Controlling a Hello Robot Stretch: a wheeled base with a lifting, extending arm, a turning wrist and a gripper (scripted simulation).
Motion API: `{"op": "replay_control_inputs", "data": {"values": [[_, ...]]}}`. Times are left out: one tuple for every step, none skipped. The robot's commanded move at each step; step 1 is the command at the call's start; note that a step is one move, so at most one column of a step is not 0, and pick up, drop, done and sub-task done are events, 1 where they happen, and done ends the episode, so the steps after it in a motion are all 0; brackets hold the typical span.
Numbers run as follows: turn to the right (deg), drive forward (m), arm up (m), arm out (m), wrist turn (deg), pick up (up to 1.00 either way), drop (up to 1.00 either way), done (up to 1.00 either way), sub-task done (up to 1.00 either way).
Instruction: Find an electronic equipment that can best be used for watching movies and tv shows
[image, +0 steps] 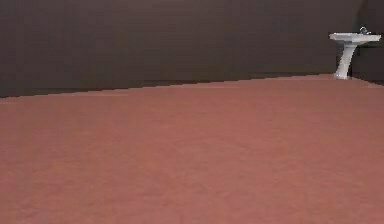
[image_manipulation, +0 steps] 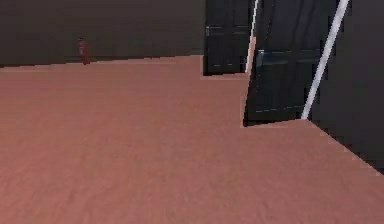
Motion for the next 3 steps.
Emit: {"op": "replay_control_inputs", "data": {"values": [[45.0,0.00,0.00,0.00,0.0,0.00,0.00,0.00,0.00],[42.0,0.00,0.00,0.00,0.0,0.00,0.00,0.00,0.00],[0.0,0.10,0.00,0.00,0.0,0.00,0.00,0.00,0.00]]}}
